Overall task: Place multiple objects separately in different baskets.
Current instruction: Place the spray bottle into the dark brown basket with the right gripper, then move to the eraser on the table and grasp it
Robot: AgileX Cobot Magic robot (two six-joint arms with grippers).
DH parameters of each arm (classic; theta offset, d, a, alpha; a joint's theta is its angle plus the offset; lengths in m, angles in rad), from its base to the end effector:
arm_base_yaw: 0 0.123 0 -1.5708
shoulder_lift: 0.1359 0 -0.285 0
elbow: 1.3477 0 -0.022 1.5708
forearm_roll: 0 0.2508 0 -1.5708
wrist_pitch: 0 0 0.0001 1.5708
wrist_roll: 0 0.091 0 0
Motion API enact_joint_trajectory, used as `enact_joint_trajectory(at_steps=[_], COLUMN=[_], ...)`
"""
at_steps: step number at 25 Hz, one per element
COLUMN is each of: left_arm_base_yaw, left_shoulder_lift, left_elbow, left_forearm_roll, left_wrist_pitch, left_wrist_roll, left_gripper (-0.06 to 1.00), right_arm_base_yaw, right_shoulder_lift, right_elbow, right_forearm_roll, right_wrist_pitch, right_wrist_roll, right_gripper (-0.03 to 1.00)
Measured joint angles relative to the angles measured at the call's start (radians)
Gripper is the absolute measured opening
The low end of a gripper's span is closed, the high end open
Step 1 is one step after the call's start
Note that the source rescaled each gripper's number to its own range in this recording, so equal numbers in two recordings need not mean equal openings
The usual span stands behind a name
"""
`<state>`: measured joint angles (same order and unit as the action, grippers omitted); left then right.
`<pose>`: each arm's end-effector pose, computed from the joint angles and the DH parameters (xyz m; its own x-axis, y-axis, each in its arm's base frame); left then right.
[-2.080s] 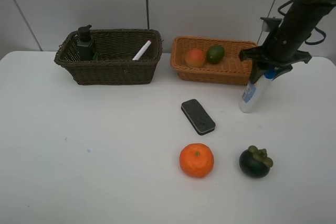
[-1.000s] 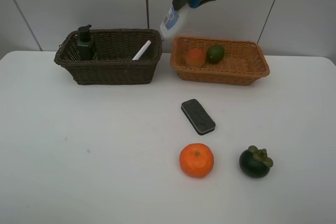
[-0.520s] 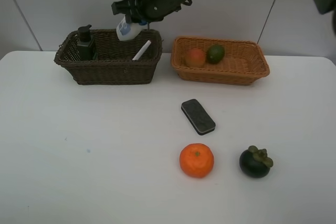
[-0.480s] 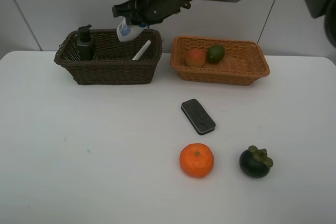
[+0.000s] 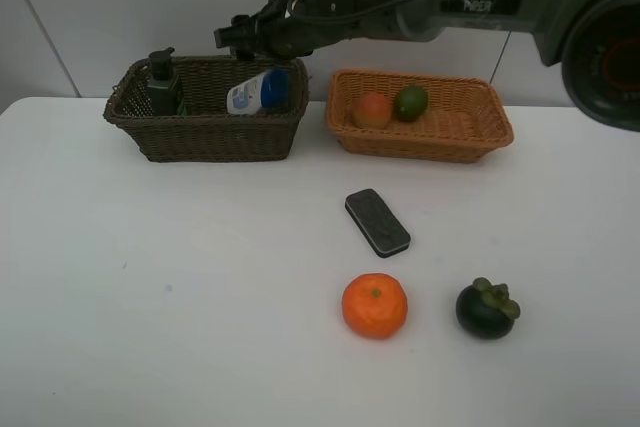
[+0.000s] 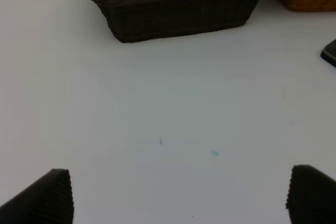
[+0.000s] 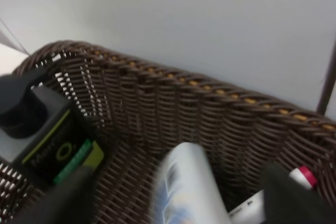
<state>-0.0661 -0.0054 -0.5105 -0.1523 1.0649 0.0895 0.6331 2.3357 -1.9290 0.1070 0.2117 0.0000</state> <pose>-0.0084 -0.0116 0.2806 -0.4373 0.0441 -0.8982 0.1910 0.9806 -0.0448 0.4397 0.3252 0.1960 -0.4688 -0.2145 -0.8569 -0.5612 0.8214 0.1014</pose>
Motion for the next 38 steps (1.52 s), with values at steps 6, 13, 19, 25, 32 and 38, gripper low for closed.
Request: enact_joint_trajectory(at_steps=[6, 13, 19, 25, 32, 38], left_arm_base_yaw=[0.0, 0.0, 0.0, 0.0, 0.0, 0.0], left_shoulder_lift=[0.0, 0.0, 0.0, 0.0, 0.0, 0.0], left_elbow=[0.0, 0.0, 0.0, 0.0, 0.0, 0.0], left_forearm_roll=[0.0, 0.0, 0.0, 0.0, 0.0, 0.0], left_wrist_pitch=[0.0, 0.0, 0.0, 0.0, 0.0, 0.0], left_wrist_roll=[0.0, 0.0, 0.0, 0.0, 0.0, 0.0], left_gripper=[1.0, 1.0, 1.0, 1.0, 1.0, 1.0], right_arm_base_yaw=[0.0, 0.0, 0.0, 0.0, 0.0, 0.0], right_shoulder_lift=[-0.012, -0.189, -0.291, -0.292, -0.292, -0.292], right_elbow=[-0.002, -0.002, -0.008, 0.067, 0.289, 0.479], right_forearm_roll=[-0.001, -0.026, -0.061, -0.09, -0.107, -0.114], right_wrist_pitch=[0.123, 0.575, 0.975, 1.004, 1.006, 0.907], right_wrist_roll=[0.0, 0.0, 0.0, 0.018, 0.006, 0.0], right_gripper=[0.98, 1.0, 1.0, 1.0, 1.0, 1.0])
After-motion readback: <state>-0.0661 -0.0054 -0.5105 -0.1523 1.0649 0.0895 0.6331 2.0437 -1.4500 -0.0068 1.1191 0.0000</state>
